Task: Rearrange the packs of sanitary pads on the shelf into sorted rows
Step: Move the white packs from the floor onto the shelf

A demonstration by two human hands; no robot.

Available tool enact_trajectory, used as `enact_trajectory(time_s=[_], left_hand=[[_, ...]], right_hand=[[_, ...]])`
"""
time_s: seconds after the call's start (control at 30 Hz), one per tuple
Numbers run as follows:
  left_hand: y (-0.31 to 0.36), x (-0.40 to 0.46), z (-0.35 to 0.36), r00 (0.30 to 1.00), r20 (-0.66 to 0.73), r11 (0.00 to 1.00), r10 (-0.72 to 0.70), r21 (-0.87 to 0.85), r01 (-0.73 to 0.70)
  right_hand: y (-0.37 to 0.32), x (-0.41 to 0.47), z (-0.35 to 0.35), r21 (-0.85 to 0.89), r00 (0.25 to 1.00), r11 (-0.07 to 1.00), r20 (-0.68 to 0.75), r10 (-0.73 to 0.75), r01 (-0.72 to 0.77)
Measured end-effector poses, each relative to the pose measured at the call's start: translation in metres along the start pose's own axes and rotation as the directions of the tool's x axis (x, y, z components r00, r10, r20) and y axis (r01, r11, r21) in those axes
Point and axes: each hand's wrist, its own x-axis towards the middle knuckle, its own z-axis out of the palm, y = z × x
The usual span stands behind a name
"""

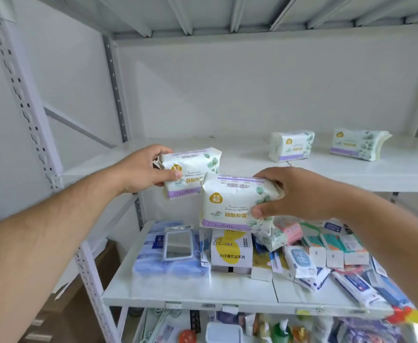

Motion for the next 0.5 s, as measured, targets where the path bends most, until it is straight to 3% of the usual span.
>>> enact_trajectory(time_s=[0.23,0.5], left_hand=[[-0.030,-0.077,0.023,0.996,0.058,0.997,-0.062,-0.032,0.063],[-0.050,-0.163,0.065,0.982,0.130,0.988,-0.138,0.084,0.128]], right_hand=[[-0.020,-0.070,0.057,0.029,0.988,0.997,0.141,0.061,-0.066],[0.000,-0.140,0.120,0.100,0.967,0.987,0.235,0.095,-0.122]])
